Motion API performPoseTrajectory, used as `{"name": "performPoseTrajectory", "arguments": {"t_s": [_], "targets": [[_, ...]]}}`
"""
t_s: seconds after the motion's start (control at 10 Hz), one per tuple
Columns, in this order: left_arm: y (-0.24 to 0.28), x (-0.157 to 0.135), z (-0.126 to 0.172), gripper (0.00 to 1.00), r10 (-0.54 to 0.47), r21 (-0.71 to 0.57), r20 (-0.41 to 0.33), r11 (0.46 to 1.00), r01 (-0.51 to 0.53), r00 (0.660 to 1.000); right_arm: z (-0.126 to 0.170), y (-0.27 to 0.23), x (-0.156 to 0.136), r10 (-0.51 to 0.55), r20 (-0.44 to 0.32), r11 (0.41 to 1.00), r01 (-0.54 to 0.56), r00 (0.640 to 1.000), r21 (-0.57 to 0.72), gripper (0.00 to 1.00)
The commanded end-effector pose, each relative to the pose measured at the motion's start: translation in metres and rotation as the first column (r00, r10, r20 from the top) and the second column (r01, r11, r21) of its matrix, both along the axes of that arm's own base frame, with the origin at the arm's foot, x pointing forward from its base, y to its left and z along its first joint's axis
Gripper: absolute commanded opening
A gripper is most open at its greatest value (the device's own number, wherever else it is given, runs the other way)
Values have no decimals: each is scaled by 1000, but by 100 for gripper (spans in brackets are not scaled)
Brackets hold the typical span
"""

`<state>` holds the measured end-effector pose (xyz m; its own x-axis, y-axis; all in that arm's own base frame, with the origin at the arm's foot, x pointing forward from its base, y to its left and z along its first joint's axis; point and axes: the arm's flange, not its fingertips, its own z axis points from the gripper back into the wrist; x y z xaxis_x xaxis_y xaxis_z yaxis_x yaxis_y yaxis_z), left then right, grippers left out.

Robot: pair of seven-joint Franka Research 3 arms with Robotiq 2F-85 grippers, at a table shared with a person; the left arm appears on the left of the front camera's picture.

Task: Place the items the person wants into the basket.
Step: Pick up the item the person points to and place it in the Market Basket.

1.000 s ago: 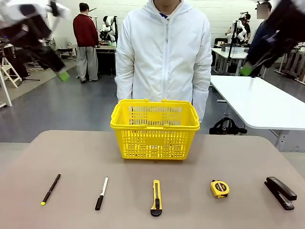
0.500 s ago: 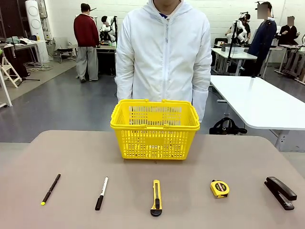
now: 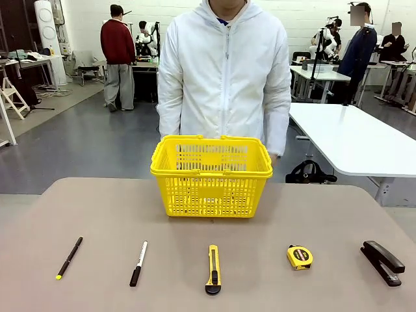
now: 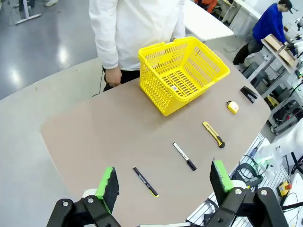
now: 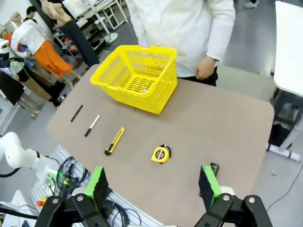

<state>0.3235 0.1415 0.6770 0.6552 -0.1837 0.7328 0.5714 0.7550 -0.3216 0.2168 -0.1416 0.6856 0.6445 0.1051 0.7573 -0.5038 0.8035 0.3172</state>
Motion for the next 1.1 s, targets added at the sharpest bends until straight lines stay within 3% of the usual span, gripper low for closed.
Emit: {"name": "performPoseTrajectory", "arguments": {"t_s": [0.0,0.2,1.0], "targets": [[-9,-7,-1,100,-10,2,15,1000,10,1000,-10,0,-14,4,60,1000,-5,998,19,100],[0,-1,-2,100,0,-5,0,1000,0,1000,0,-2,-8,-1,20,1000,0,1000,6,100],[0,-1,-2,100,0,-5,0,1000,0,1000,0,-2,-8,-1,20,1000,0,1000,6,100]]}}
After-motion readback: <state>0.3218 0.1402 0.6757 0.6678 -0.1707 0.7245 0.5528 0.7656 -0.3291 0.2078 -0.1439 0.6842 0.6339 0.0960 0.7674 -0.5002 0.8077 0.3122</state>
